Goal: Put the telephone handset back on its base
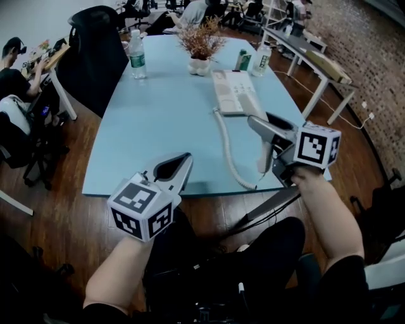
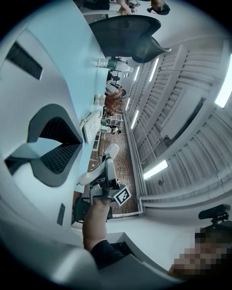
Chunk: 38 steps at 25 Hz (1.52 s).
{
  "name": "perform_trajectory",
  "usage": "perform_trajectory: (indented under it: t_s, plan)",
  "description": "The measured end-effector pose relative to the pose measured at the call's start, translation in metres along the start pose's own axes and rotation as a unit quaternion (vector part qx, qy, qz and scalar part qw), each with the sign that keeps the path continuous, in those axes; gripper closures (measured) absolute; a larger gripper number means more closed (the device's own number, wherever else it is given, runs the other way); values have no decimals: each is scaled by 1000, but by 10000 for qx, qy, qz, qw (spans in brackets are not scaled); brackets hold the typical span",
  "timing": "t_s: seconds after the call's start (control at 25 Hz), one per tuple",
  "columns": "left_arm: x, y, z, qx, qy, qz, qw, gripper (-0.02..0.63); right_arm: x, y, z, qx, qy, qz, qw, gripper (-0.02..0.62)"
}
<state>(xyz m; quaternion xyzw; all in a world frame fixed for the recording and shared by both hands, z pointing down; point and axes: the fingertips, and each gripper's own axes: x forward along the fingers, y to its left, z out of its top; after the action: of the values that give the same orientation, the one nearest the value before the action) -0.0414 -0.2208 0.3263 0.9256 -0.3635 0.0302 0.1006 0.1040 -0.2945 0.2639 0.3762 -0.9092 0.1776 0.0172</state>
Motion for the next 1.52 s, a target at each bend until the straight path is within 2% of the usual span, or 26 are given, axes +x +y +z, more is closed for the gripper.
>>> perform_trajectory:
  t_s: [0.08, 0.24, 0.36, 0.64, 1.08, 1.24, 1.36, 1.52]
  plan:
    - [0, 2, 1, -17, -32, 3, 10000, 611, 30, -25, 9, 184, 227, -192, 9994, 348]
    - [0, 4, 0, -49, -21, 10, 10000, 611, 88, -93, 18, 297, 757, -1127, 9903, 348]
    - [-1, 8, -3, -122, -6, 25, 9999, 611, 127, -136, 20, 339, 1074, -1649, 9799, 348]
    - [-3, 12, 5, -195, -129, 5, 9997, 611, 179, -193, 27, 638, 1238, -2380, 9612, 348]
    - [-9, 24, 8, -341, -192, 87, 9992, 611, 211, -206, 20, 465, 1577, -2660, 9499, 348]
    - [-7, 24, 6, -370, -179, 52, 9991, 611, 215, -210, 22, 459, 1418, -2688, 9516, 346]
    - [-6, 23, 4, -359, -159, 40, 9992, 611, 213, -210, 28, 523, 1244, -2678, 9540, 305]
    - [-5, 22, 2, -347, -138, 38, 9993, 611, 197, -212, 35, 456, 1201, -2762, 9525, 305]
